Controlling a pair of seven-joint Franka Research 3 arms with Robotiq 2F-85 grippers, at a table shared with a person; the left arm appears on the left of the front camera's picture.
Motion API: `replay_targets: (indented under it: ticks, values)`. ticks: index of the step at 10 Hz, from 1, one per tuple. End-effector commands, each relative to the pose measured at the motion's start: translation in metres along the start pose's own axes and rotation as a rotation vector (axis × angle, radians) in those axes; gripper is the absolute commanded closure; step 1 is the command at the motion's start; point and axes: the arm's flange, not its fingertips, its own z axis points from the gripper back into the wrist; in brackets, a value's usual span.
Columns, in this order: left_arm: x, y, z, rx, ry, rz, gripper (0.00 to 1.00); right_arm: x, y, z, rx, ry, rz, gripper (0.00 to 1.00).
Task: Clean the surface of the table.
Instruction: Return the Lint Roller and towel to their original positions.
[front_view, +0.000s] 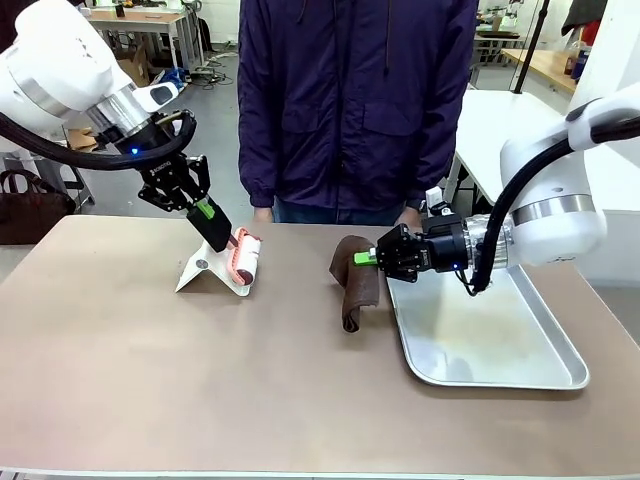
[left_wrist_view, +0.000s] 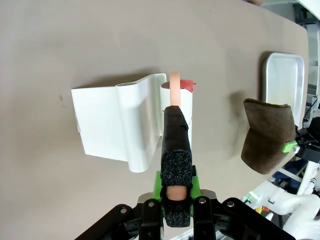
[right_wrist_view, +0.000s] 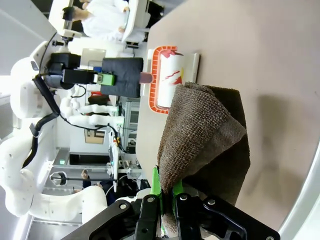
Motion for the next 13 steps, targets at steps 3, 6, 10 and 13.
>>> replay_targets:
  ticks: [3, 6, 10, 13]
  values:
    - [0.005, -0.005, 0.001, 0.010, 0.012, 0.035, 0.97, 0.004, -0.003, -0.001, 0.041, -0.021, -0.014, 0.91]
    - [0.005, 0.001, -0.005, -0.016, 0.026, 0.053, 0.97, 0.004, -0.005, 0.001, 0.050, -0.024, -0.021, 0.91]
    - [0.002, 0.009, -0.009, -0.030, 0.011, 0.071, 0.97, 0.005, -0.006, -0.002, 0.055, -0.008, -0.026, 0.91]
    - [-0.001, 0.015, -0.014, -0.030, -0.007, 0.066, 0.97, 0.007, -0.007, -0.008, 0.057, 0.019, -0.035, 0.91]
